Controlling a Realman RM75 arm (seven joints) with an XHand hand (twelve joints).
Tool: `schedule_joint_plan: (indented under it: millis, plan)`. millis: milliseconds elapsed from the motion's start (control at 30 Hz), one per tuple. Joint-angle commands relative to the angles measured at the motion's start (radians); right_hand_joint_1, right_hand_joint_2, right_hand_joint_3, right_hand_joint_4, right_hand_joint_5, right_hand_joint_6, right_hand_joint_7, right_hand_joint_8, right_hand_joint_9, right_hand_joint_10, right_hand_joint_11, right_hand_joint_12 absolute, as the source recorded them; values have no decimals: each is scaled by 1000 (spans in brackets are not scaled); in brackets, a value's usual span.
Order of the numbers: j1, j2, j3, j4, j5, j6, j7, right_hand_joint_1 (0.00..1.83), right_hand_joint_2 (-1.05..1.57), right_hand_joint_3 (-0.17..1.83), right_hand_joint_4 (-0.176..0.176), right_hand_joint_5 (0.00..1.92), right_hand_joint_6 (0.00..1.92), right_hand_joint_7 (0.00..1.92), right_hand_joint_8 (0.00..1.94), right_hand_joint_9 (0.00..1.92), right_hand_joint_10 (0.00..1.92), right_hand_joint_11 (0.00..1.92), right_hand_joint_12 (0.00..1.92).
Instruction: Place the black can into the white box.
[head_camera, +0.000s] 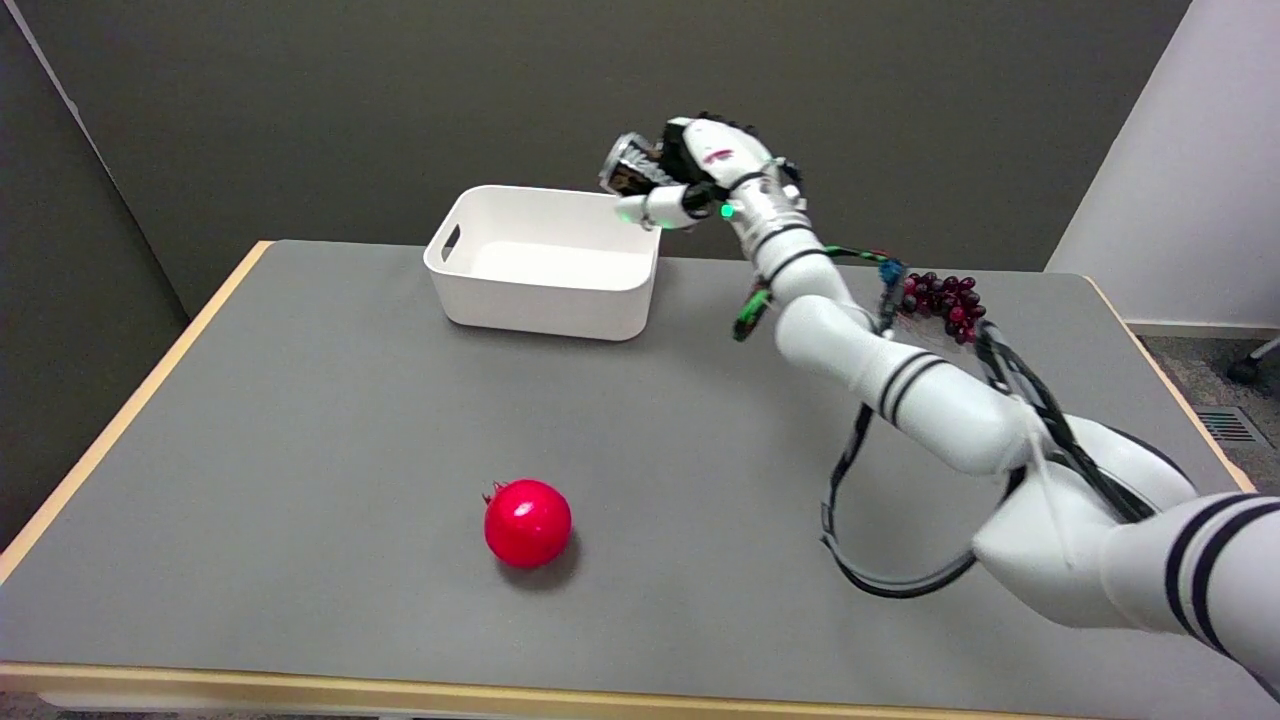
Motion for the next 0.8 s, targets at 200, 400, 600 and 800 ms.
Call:
schedule_joint_plan:
  millis: [200, 400, 600, 800]
  plan:
    - [128, -221, -154, -308, -18, -26, 33, 866, 1132, 392, 104, 633, 1582, 783, 1104, 627, 1169, 308, 1434]
    - [124, -214, -124, -344, -13, -32, 33, 847, 1143, 380, 126, 621, 1594, 772, 1088, 619, 1155, 287, 1397]
    - [119, -205, -78, -354, 2, -76, 35, 347, 641, 989, 51, 68, 329, 133, 285, 52, 542, -1, 962]
    - [119, -200, -75, -350, 0, -76, 35, 274, 576, 935, 52, 3, 86, 2, 22, 0, 153, 0, 685]
